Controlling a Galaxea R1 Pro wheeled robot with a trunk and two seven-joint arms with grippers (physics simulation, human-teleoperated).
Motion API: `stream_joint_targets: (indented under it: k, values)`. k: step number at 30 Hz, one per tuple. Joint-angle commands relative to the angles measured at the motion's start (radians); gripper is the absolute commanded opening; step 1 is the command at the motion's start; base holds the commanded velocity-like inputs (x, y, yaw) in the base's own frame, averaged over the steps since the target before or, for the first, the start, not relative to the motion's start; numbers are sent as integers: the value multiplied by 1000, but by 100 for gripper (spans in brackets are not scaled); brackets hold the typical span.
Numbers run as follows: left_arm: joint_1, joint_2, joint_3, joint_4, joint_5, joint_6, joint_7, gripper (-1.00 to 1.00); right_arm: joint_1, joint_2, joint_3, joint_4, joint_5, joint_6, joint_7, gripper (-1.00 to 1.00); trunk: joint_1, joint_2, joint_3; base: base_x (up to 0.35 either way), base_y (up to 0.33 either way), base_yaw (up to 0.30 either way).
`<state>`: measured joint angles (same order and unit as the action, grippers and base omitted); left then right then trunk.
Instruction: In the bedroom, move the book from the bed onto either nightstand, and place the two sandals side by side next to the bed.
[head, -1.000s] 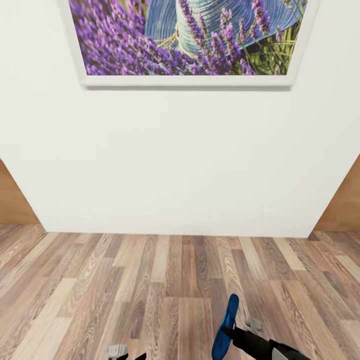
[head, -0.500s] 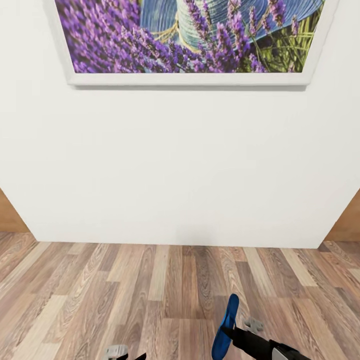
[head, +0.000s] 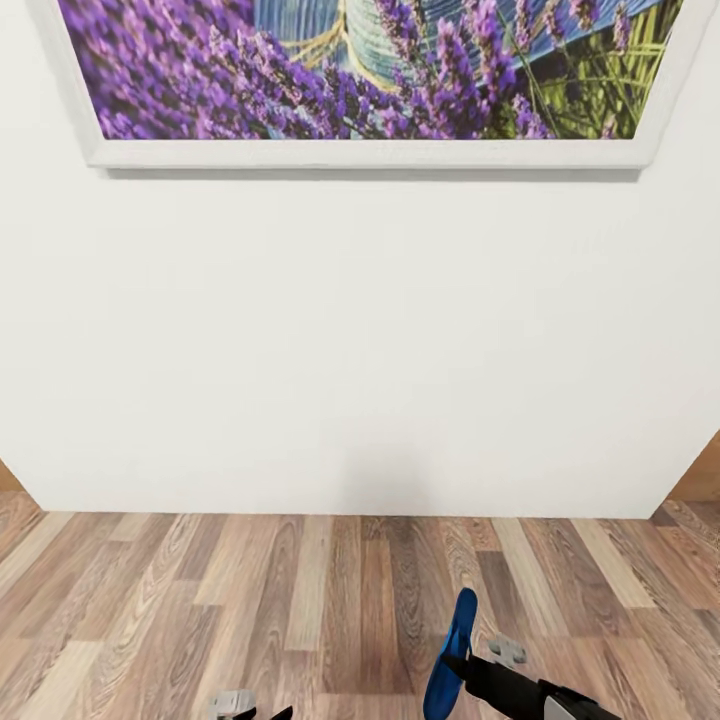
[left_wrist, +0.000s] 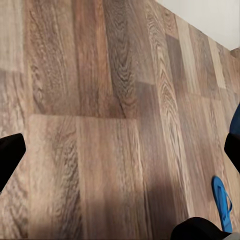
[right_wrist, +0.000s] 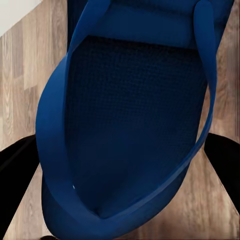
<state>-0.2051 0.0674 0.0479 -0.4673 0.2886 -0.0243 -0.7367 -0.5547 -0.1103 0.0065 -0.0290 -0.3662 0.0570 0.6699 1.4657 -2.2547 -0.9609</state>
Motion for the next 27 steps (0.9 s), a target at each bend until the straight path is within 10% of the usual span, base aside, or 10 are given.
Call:
stream_joint_targets:
  k: [1,27]
  values:
    - [0,0,1,1,3,-2,-4,100,-1,0,0,0,9,6,3,-100,0,0,-1,97,0,-239]
    - [0,0,1,1,3,-2,-6,100,-1,0,0,1,58,6,2,-100,0,0,-1,142,63,-72]
